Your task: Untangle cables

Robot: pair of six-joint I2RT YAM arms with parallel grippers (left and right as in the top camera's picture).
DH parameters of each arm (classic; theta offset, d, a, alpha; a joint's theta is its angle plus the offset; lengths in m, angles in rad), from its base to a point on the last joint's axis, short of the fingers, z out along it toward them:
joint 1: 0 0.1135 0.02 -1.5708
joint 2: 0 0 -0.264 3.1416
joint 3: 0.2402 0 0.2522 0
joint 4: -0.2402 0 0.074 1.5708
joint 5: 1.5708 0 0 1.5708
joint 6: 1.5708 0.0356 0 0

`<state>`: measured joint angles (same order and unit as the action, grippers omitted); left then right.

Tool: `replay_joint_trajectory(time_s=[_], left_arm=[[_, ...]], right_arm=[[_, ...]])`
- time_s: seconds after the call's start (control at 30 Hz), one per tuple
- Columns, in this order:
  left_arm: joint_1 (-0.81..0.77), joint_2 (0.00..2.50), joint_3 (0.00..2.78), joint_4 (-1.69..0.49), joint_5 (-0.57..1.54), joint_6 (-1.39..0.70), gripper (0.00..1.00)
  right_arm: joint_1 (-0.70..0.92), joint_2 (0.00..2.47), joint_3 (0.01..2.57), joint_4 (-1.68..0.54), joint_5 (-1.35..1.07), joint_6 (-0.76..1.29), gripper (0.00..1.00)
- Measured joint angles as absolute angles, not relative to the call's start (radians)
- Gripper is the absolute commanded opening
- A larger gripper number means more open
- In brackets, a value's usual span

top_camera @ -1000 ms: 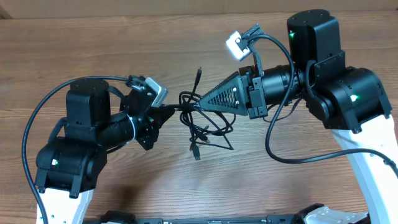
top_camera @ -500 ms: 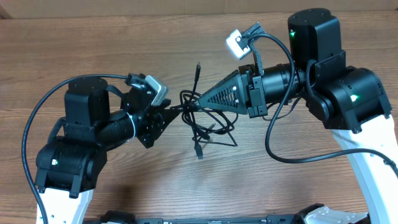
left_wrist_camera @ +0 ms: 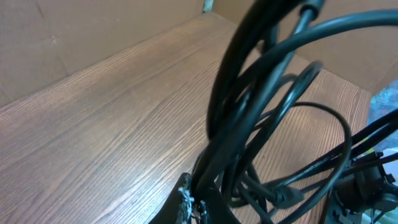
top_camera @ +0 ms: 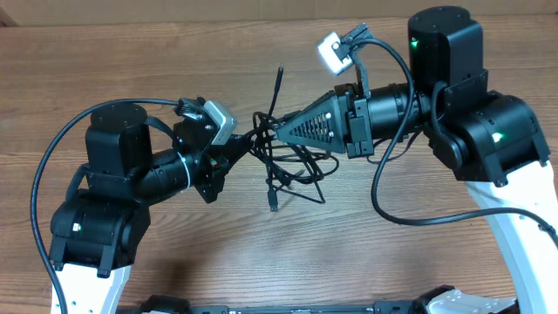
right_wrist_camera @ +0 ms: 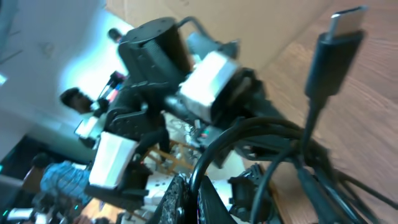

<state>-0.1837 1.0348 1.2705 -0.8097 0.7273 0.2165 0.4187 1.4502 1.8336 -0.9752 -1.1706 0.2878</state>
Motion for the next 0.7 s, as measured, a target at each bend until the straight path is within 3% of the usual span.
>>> replay_joint_trajectory(time_s=[0.3, 0.7], left_arm=[[-0.184, 1.032, 1.271, -0.834, 0.73, 0.213, 0.04], [-0.184, 0.921, 1.271, -0.845, 0.711, 0.213, 0.04]], right_arm=[[0.274, 1.45, 1.834, -1.172, -0.942, 0.228, 0.04], [0.13, 1.45, 1.834, -1.25, -0.694, 0.131, 0.04]])
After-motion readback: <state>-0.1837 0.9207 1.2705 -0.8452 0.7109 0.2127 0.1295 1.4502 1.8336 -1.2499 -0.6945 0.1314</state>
